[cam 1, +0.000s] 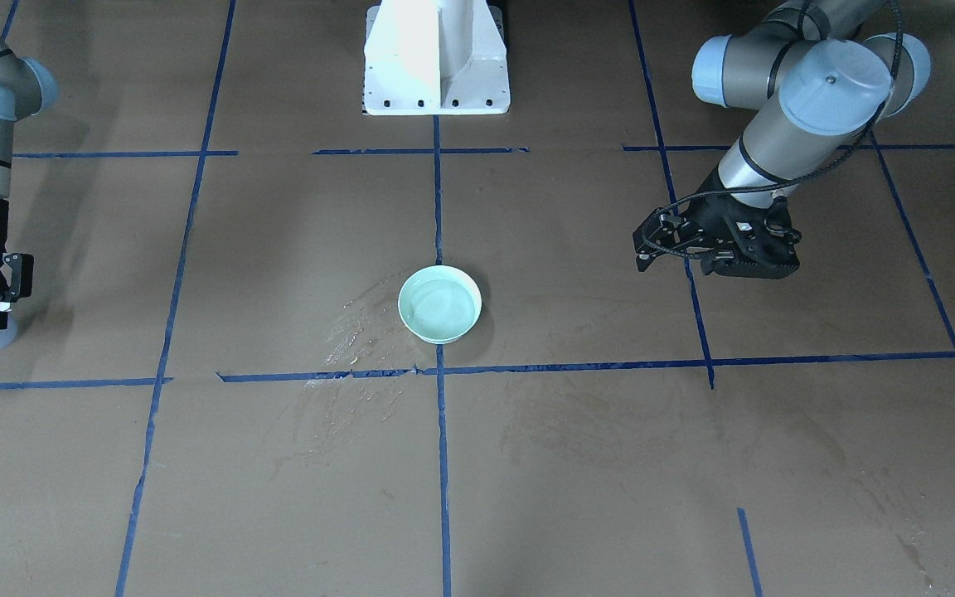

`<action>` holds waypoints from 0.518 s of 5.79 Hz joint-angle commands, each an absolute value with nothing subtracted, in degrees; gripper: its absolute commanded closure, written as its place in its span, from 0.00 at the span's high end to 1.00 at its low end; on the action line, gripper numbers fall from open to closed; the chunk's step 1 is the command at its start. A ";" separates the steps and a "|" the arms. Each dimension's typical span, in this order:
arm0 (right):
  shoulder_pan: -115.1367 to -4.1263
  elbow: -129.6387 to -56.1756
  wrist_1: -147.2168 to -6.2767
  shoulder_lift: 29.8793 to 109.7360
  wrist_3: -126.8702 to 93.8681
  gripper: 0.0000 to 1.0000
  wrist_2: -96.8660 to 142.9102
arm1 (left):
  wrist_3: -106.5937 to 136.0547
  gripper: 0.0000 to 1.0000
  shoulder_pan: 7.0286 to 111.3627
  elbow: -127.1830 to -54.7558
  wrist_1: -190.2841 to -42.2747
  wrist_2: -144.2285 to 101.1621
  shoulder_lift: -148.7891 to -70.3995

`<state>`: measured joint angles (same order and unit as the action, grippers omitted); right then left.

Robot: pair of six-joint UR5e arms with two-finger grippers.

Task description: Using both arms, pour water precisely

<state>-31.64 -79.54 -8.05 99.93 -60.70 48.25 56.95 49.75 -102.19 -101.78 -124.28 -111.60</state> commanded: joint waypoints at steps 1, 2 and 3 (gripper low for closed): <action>-31.64 -79.45 -7.82 99.84 -61.17 0.29 48.25 | 56.95 1.00 49.75 -102.22 -101.78 -124.28 -111.62; -31.64 -79.45 -7.74 99.84 -61.17 0.47 48.25 | 56.95 1.00 49.75 -102.13 -101.78 -124.28 -111.62; -31.55 -79.45 -7.73 99.84 -61.26 0.50 48.25 | 56.95 1.00 49.75 -102.22 -101.78 -124.28 -111.53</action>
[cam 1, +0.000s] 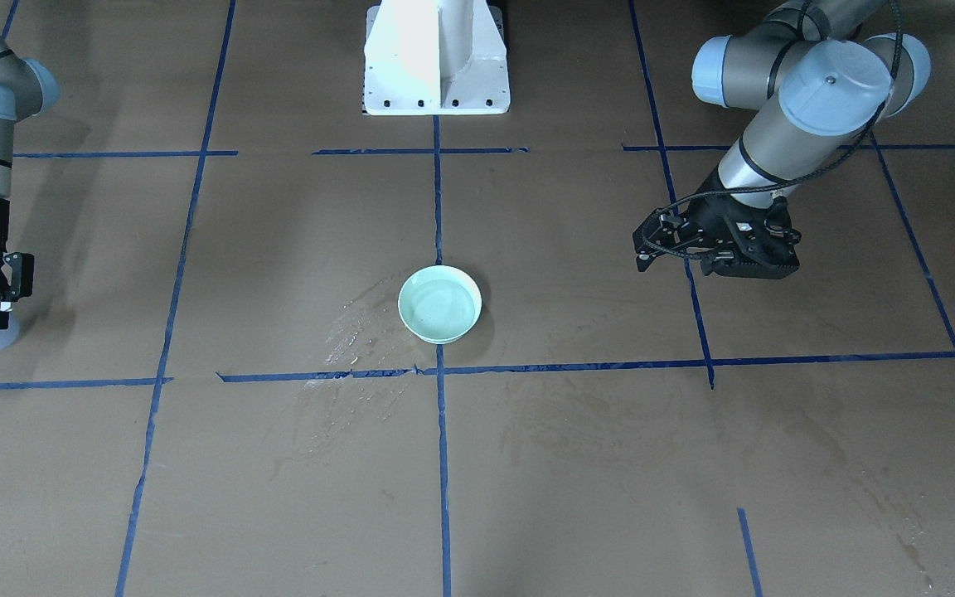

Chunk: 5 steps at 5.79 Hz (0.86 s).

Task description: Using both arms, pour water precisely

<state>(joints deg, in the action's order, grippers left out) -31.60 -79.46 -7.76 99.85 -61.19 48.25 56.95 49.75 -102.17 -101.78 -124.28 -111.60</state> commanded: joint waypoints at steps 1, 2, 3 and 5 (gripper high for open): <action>-31.55 -78.67 -7.65 99.76 -61.26 0.56 48.16 | 56.95 1.00 49.75 -102.22 -101.86 -124.28 -111.45; -31.47 -77.44 -6.52 99.67 -61.17 0.69 48.16 | 56.95 1.00 49.75 -102.22 -101.87 -124.28 -111.45; -31.46 -76.13 -6.42 99.67 -61.08 0.85 47.64 | 56.95 1.00 49.75 -102.13 -101.87 -124.28 -111.36; -31.46 -75.94 -4.58 99.58 -61.00 0.99 47.37 | 56.95 1.00 49.75 -102.22 -101.86 -124.28 -111.45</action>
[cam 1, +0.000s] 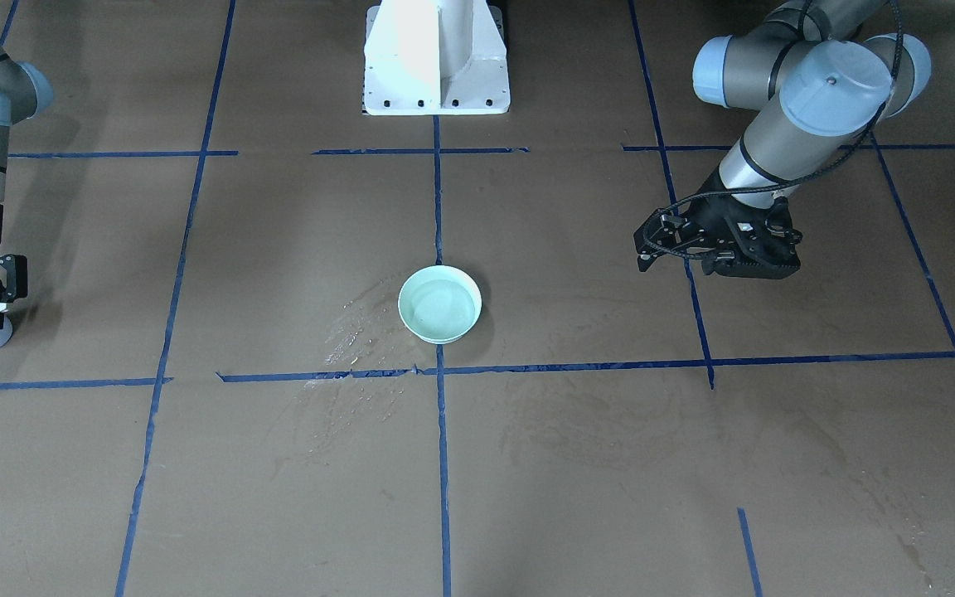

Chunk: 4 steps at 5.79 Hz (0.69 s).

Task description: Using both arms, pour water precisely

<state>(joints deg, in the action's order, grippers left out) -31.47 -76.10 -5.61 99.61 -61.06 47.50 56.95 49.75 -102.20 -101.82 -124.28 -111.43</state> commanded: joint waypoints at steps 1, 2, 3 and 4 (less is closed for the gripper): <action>-31.46 -76.02 -4.40 99.58 -61.08 0.99 47.37 | 56.95 1.00 49.83 -102.48 -101.78 -124.28 -111.45; -31.55 -76.29 -4.31 99.58 -61.08 0.99 47.29 | 56.95 1.00 49.92 -102.57 -101.78 -124.28 -111.45; -31.55 -75.94 -1.35 99.75 -60.65 0.99 47.11 | 56.95 1.00 49.83 -102.48 -101.78 -124.28 -111.36; -31.64 -75.50 1.03 100.45 -60.21 0.99 47.02 | 56.95 1.00 49.83 -102.48 -101.78 -124.28 -111.36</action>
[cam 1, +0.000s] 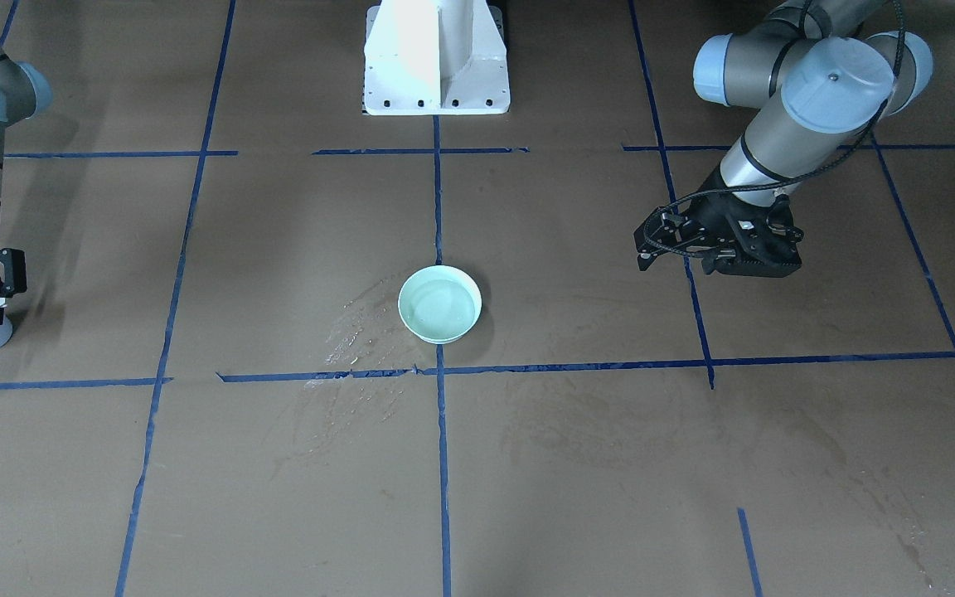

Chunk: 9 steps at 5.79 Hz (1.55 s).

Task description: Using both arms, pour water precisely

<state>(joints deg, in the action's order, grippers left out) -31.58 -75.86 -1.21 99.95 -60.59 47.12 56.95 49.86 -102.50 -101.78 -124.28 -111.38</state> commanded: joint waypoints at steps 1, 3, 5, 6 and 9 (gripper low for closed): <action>-31.73 -75.85 1.23 100.55 -60.21 0.99 46.41 | 56.95 1.00 49.83 -102.48 -101.78 -124.28 -111.36; -32.86 -77.42 1.32 100.37 -59.94 1.00 46.14 | 56.95 1.00 49.83 -102.48 -101.78 -124.28 -111.36; -35.23 -80.49 1.32 100.72 -56.97 1.00 46.49 | 56.95 1.00 49.83 -102.48 -101.78 -124.28 -111.36; -35.85 -81.29 1.41 101.33 -56.78 1.00 46.84 | 56.95 1.00 49.83 -102.48 -101.78 -124.28 -111.36; -51.61 -86.75 -0.51 104.51 -50.39 1.00 69.16 | 58.69 1.00 49.66 -102.57 -101.86 -124.19 -111.62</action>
<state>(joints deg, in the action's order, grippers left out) -45.04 -85.94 0.73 104.58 -52.90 60.16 57.55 49.76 -102.50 -101.80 -124.25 -111.54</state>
